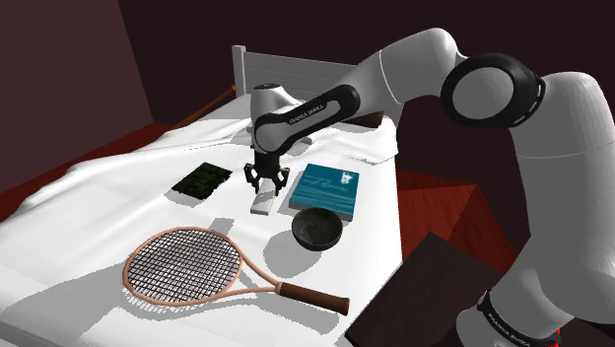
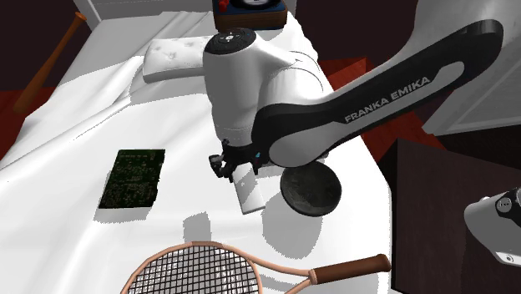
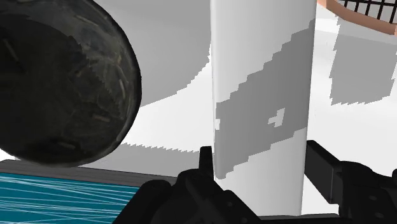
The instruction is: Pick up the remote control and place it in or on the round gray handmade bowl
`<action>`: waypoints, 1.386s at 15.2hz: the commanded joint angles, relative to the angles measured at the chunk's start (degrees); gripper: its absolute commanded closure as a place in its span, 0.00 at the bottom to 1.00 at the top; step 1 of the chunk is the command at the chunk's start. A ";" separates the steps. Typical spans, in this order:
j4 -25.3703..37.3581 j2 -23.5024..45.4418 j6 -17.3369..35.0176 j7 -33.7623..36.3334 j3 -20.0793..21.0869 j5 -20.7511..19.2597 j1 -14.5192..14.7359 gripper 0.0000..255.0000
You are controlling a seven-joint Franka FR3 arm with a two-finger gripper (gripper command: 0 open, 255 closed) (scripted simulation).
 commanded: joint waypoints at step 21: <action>-43.22 -29.31 14.57 -6.96 1.53 7.07 -6.58 1.00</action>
